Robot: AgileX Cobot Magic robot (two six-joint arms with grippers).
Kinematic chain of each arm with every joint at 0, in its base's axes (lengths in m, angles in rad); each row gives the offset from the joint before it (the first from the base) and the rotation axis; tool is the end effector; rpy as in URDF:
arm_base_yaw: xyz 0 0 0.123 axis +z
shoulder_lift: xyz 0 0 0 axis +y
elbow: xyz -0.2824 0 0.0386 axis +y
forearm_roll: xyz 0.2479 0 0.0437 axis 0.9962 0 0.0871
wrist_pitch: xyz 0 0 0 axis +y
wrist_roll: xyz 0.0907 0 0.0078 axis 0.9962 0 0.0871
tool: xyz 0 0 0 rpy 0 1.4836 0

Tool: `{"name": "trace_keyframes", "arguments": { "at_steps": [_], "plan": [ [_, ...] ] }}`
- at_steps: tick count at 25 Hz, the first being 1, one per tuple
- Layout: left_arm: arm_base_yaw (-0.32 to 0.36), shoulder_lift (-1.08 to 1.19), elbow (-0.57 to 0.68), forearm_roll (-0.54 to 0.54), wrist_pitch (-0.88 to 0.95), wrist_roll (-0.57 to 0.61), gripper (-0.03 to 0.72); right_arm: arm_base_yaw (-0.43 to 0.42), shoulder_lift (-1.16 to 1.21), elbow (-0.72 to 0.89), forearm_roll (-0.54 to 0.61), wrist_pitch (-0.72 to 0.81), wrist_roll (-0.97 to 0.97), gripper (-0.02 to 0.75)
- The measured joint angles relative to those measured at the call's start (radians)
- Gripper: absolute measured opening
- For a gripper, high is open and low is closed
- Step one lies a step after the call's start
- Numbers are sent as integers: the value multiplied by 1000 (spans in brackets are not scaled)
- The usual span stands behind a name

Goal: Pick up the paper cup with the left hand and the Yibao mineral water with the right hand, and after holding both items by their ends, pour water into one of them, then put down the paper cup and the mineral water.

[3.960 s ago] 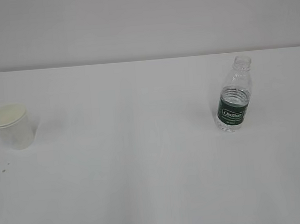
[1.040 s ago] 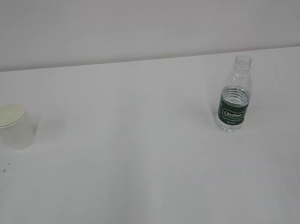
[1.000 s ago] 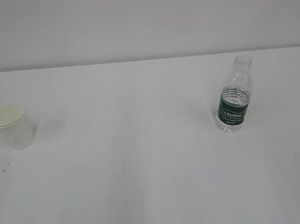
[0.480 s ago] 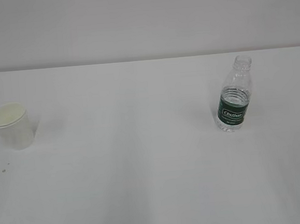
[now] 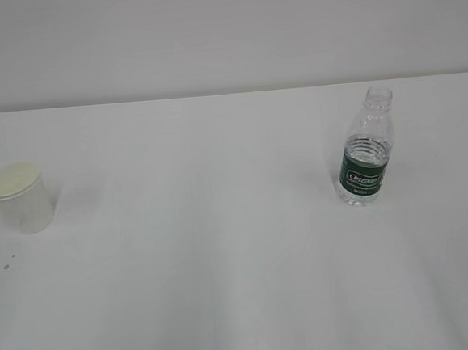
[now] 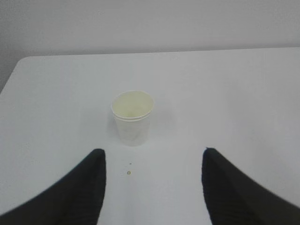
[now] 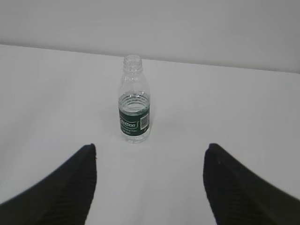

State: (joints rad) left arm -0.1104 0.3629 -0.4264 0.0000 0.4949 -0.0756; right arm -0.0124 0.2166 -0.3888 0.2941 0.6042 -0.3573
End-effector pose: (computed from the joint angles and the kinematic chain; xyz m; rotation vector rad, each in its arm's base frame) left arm 0.0795 -0.0088 0.2878 0.0334 1.9167 -0.1253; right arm 0.0545 0.0143 0.2782 -0.2073 1.8799 0.0712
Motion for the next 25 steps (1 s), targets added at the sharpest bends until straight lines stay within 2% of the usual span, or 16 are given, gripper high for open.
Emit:
{"name": "trace_keyframes", "arguments": {
  "at_steps": [8,16,25],
  "plan": [
    [0,0,71,0,-133,2,456,0,0,20,11,-52,-46,540],
    [0,1,71,67,-201,2,456,0,2,123,26,-228,-88,540],
    [0,103,71,82,-315,2,456,0,3,197,226,-405,-99,540]
  ]
}}
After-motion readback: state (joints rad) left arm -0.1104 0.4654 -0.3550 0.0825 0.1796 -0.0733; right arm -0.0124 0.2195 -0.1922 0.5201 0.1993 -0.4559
